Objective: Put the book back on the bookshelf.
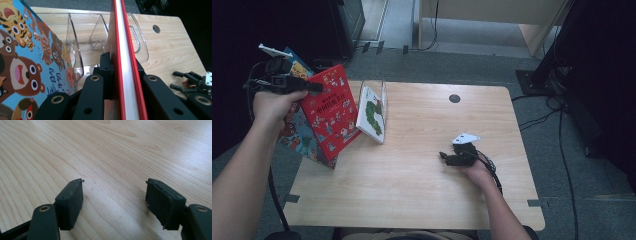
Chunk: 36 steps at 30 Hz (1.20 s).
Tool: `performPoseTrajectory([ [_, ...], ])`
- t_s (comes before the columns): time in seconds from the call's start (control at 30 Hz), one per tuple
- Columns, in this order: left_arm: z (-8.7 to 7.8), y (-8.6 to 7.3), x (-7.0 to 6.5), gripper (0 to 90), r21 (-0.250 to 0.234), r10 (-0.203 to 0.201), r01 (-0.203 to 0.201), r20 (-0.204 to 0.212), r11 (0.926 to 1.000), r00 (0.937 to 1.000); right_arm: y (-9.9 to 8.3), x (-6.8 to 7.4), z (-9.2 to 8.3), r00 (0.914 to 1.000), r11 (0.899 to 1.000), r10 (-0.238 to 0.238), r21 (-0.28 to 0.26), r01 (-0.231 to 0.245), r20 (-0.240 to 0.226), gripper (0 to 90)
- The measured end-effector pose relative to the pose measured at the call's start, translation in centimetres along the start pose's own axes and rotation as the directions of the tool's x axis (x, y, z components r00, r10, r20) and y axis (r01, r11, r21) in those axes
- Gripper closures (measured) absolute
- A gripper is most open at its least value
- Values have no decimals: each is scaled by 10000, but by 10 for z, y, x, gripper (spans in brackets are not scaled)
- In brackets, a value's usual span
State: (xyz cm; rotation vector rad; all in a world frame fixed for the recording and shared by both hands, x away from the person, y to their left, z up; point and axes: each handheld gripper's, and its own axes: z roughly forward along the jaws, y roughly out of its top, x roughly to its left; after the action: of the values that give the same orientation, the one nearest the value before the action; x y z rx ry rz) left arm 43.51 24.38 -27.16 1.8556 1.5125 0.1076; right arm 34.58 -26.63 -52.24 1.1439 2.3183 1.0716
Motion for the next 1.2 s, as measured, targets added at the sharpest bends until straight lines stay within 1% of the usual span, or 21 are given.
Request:
performPoseTrajectory([
  [0.07,1,1,1,794,-13,-100,100,-16,9999,9999,0,0,0,10000,10000,-3,-2,3,1,303],
  [0.13,1,2,2,794,-38,-62,61,-95,10000,9999,0,0,0,10000,10000,-4,-2,4,2,303],
  [0.2,1,3,2,794,-151,-137,134,-189,9998,9997,0,0,0,10000,10000,15,11,-15,7,303],
  [0.27,4,4,1,793,-249,-125,118,-282,9996,9995,0,0,0,10000,10000,16,12,-16,7,303],
  [0.47,18,8,-3,790,-203,126,-136,-476,9997,9988,0,1,0,10000,10000,28,-4,-28,55,304],
  [0.5,20,8,-4,790,-272,123,-138,-543,9995,9984,0,1,0,10000,10000,32,-4,-32,57,304],
  [0.63,25,8,-1,789,-361,168,-190,-580,9992,9982,0,1,0,10000,10000,42,0,-42,57,304],
  [0.67,25,8,0,790,-406,71,-94,-565,9991,9984,0,1,0,10000,10000,42,1,-42,56,304],
  [0.8,24,8,3,789,-356,76,-95,-530,9993,9986,0,1,0,10000,10000,43,3,-43,55,304],
  [0.9,23,8,4,783,-182,43,-51,-451,9998,9990,0,1,0,10000,10000,42,2,-42,60,304],
  [0.97,22,9,5,778,30,3,-2,-371,10000,9993,0,1,0,10000,10000,41,-1,-41,67,305],
  [1.03,21,10,5,776,275,18,-5,-487,9996,9988,0,1,0,10000,10000,46,-2,-46,65,305],
  [1.1,21,12,6,773,432,-29,46,-398,9991,9992,0,1,0,10000,10000,43,-1,-43,65,305],
  [1.17,20,13,7,770,585,-29,55,-440,9983,9990,0,1,0,10000,10000,51,-1,-51,63,305],
  [1.2,21,14,7,767,634,-64,89,-395,9980,9992,0,1,0,10000,10000,46,-1,-46,66,305],
])
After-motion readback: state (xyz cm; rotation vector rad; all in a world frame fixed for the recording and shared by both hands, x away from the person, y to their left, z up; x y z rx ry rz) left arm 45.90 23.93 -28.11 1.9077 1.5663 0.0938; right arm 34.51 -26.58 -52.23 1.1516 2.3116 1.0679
